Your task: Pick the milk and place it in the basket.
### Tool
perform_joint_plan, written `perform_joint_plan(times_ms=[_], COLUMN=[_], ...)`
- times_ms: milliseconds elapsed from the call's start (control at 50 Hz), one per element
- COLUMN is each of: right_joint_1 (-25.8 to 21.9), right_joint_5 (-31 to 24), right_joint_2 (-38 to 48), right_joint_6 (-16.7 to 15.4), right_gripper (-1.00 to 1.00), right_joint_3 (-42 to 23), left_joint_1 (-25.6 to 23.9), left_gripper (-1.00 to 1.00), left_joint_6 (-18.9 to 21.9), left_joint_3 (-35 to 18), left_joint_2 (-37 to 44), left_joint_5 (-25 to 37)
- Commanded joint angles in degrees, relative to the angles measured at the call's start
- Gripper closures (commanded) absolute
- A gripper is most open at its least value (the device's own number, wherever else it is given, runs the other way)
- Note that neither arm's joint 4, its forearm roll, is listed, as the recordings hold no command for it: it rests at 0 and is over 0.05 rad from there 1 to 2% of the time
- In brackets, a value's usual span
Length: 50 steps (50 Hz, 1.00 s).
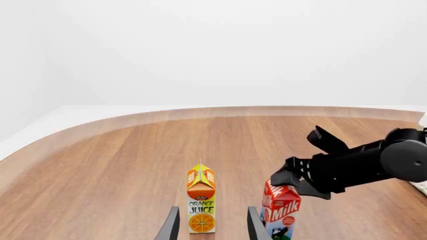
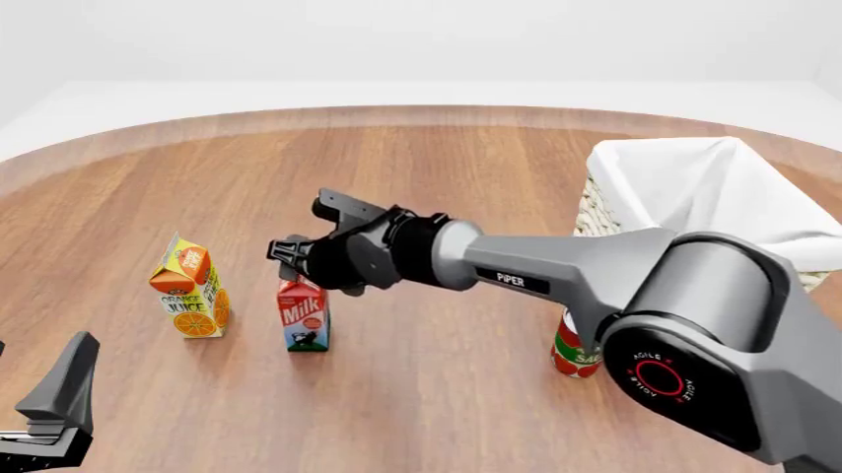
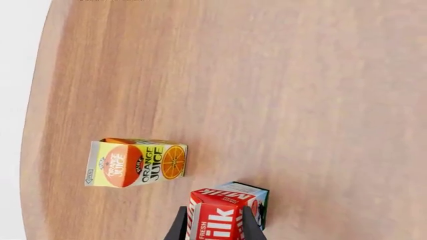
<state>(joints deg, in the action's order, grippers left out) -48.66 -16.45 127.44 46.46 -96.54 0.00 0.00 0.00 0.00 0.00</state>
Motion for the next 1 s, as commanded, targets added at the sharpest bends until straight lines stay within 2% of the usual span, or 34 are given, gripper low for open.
perform_joint_plan(times_ms=[20,620,1000], right_joint_1=[-0.47,-0.65,-0.02], right_joint_5=[1.62,2.19,2.80], right_joint_2=[-0.36,-0.90,-3.04], right_joint_6=[1.17,1.18,0.37], right_gripper=[1.00,1.00,1.00], right_joint_3=[0.54,-0.05,1.83], left_joint_1=[0.00,0.00,0.00], left_gripper=[-1.00,-1.00,-1.00], left_joint_6=[0.00,0.00,0.00], left_joint_3=[0.00,0.00,0.00], left_joint_2=[0.00,0.00,0.00], left_joint_5=[0.00,0.00,0.00])
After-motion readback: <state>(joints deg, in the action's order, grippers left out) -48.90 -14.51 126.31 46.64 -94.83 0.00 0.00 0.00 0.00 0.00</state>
